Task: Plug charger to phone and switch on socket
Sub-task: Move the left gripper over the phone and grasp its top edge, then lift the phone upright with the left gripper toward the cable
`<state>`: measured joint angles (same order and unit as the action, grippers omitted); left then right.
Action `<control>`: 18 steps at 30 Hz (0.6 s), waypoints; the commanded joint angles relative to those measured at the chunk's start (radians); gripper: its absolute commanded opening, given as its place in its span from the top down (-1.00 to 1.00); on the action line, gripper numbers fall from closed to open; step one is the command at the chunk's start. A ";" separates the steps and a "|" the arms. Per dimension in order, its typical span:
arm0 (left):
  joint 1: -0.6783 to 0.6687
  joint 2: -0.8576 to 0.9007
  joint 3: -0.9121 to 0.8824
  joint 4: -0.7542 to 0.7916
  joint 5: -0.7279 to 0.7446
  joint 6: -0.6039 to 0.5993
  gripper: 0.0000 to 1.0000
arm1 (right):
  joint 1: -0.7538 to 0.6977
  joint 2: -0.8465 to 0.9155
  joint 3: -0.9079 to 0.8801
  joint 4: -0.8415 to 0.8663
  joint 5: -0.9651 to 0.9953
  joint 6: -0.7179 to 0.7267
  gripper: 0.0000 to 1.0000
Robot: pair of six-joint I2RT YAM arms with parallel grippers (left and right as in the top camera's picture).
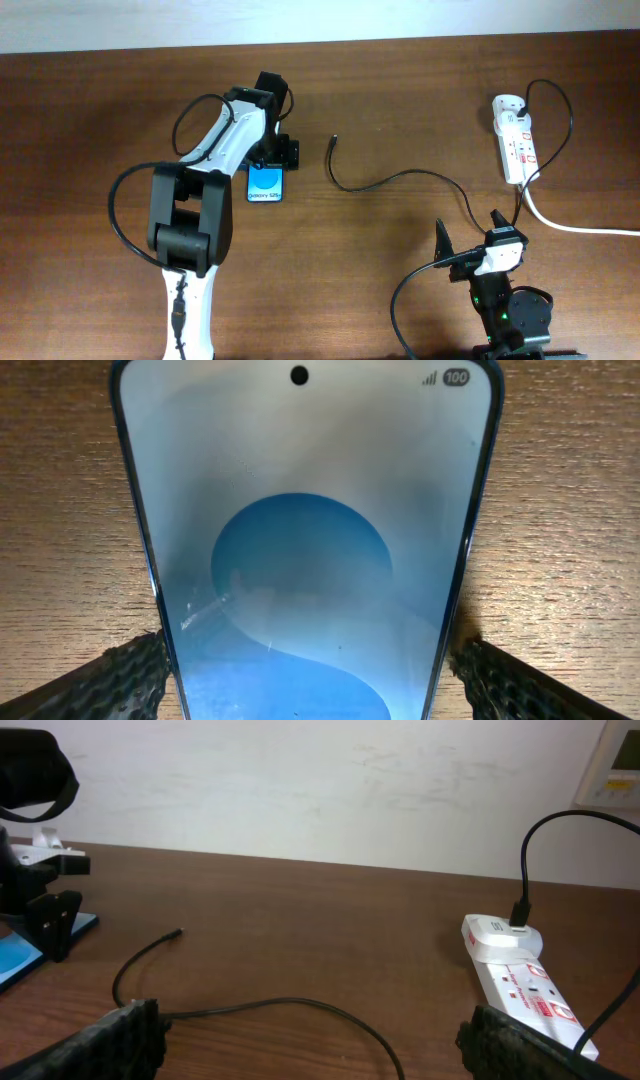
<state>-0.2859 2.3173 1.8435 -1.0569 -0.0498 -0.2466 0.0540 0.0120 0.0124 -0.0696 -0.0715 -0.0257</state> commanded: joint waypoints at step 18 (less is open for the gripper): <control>0.020 0.041 -0.069 0.053 0.065 0.008 -0.88 | 0.006 -0.007 -0.007 -0.002 -0.006 0.007 -0.96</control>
<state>-0.2726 2.3199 1.8347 -1.0363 -0.0257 -0.2356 0.0540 0.0120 0.0124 -0.0696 -0.0715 -0.0254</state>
